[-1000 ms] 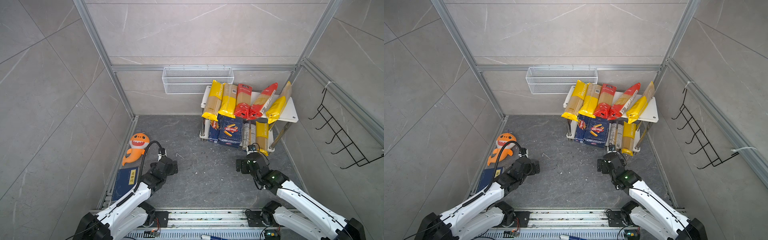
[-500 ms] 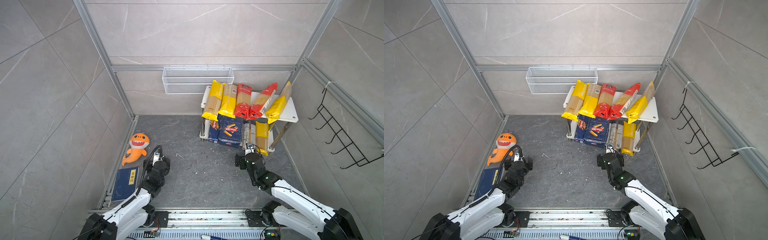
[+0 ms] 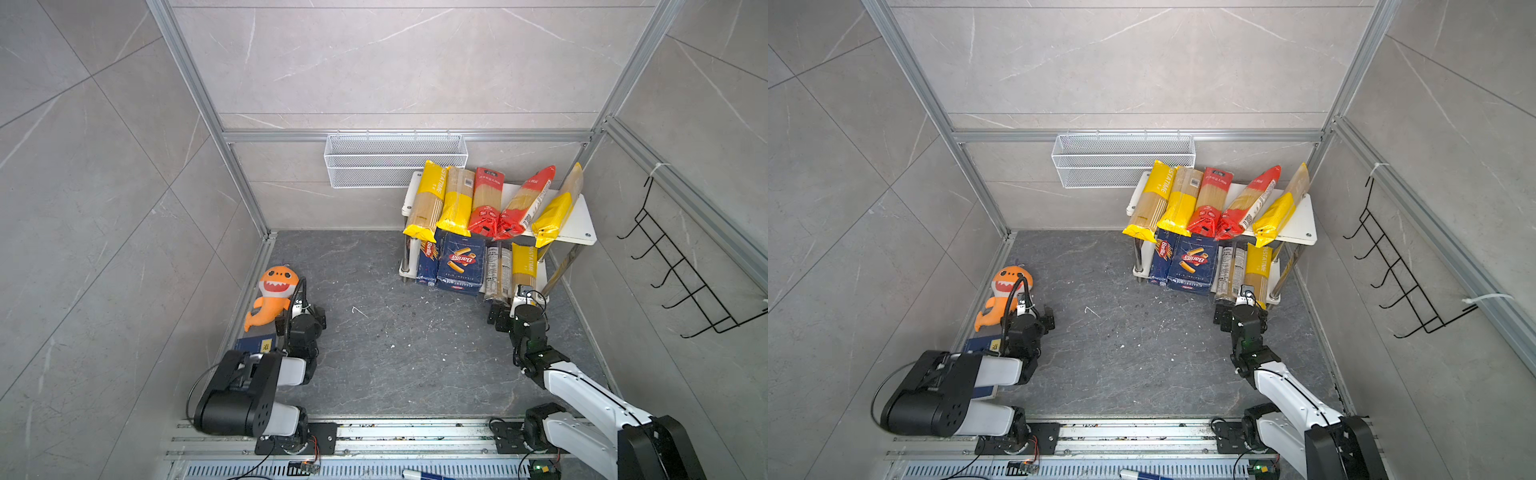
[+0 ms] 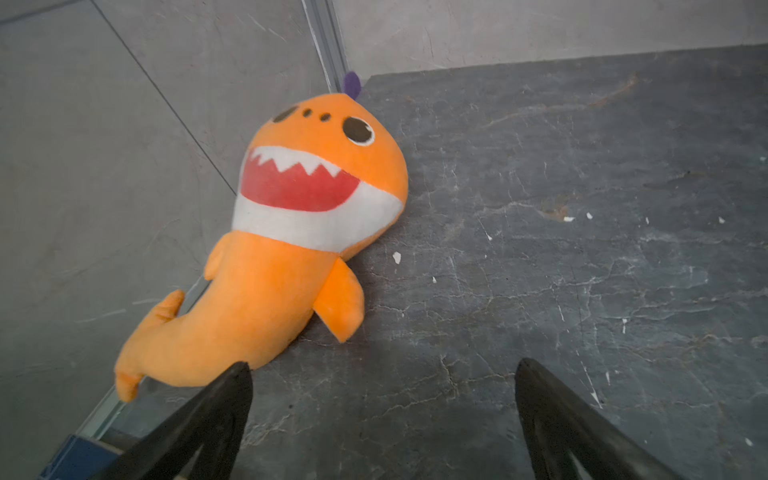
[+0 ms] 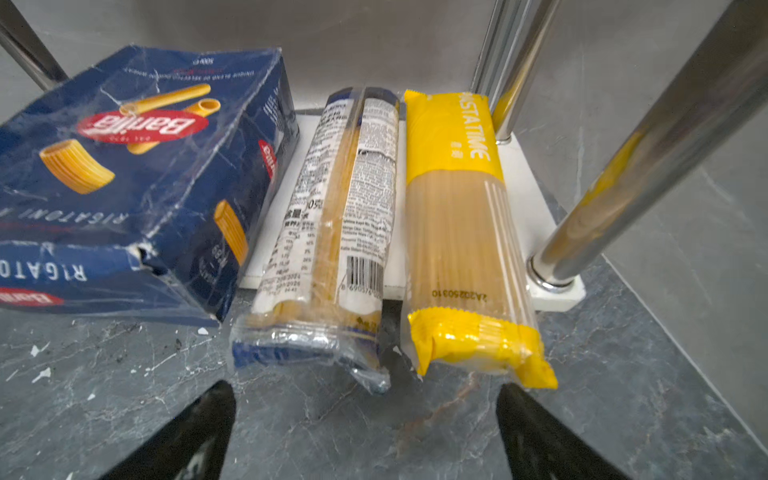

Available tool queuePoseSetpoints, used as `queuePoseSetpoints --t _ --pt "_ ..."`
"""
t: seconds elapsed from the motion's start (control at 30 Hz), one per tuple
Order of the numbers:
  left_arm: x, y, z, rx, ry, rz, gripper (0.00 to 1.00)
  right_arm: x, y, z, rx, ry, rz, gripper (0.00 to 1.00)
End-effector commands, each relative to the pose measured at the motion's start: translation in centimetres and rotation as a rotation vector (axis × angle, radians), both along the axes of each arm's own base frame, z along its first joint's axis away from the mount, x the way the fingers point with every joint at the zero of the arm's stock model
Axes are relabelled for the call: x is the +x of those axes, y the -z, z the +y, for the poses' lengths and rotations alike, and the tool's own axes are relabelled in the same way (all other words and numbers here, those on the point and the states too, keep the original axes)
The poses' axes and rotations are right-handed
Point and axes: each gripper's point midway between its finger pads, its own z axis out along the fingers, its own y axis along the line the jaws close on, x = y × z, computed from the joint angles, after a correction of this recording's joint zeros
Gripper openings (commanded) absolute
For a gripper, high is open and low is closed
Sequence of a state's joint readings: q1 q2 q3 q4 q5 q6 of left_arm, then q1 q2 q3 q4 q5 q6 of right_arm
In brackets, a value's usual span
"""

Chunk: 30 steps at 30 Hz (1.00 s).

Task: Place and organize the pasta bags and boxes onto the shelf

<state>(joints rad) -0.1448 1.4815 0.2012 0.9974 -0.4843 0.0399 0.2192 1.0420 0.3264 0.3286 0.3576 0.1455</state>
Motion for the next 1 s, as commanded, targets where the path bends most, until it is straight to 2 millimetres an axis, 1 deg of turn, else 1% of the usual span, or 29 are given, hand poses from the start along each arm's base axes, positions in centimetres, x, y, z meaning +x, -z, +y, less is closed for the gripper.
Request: queuePoseSetpoints --t 0.0,0.07,0.1,0.13,0.2,0.27,0.33,0.43,0.47,0.53,0.57,0.7,0.77,0.97 --pt "1.3 -3.7 -0.8 -0.032 0.071 -0.142 1.00 1.3 -1.1 0.6 0.007 -0.030 -0.062 0.99" --pt "2.0 -3.1 -0.7 -0.054 0.095 -0.133 1.00 2.1 -0.8 0.8 0.000 -0.039 -0.048 0.99" --pt "2.4 -2.5 -0.4 -0.065 0.090 -0.120 1.00 2.4 -0.7 0.9 -0.005 -0.042 -0.051 0.99" --pt "2.8 -2.5 -0.2 -0.052 0.080 -0.121 0.99 2.7 -0.7 0.9 -0.007 -0.040 -0.054 0.99" --pt "2.7 -2.0 -0.3 -0.083 0.086 -0.075 0.99 3.1 -0.5 0.6 -0.012 -0.028 -0.073 0.99" --pt "2.9 -2.2 -0.1 -0.079 0.085 -0.093 0.99 3.5 -0.3 0.4 -0.026 -0.027 -0.085 0.99" --pt "3.0 -2.0 -0.1 -0.089 0.083 -0.069 0.99 3.8 0.1 0.4 -0.030 -0.039 -0.084 0.99" --pt "3.3 -1.9 0.1 -0.095 0.077 -0.058 0.99 4.0 0.1 -0.3 -0.026 -0.032 -0.101 0.99" --pt "3.3 -1.8 0.2 -0.100 0.075 -0.051 0.99 4.0 0.1 -0.8 -0.029 -0.015 -0.118 0.99" --pt "3.4 -1.8 0.2 -0.102 0.079 -0.051 0.99 4.1 0.6 -1.9 -0.013 0.029 -0.157 0.99" --pt "3.4 -1.8 0.2 -0.104 0.078 -0.049 0.99 4.4 0.9 -2.0 -0.010 0.028 -0.162 0.99" --pt "3.5 -1.7 0.3 -0.111 0.077 -0.043 0.99 5.7 1.8 -1.5 -0.011 -0.001 -0.083 0.99" --pt "3.5 -1.7 0.3 -0.113 0.077 -0.042 0.99 5.7 1.9 -1.4 -0.014 -0.005 -0.075 0.99" --pt "3.5 -1.7 0.4 -0.113 0.077 -0.040 0.99 5.5 1.4 -1.6 -0.025 0.000 -0.097 0.99"
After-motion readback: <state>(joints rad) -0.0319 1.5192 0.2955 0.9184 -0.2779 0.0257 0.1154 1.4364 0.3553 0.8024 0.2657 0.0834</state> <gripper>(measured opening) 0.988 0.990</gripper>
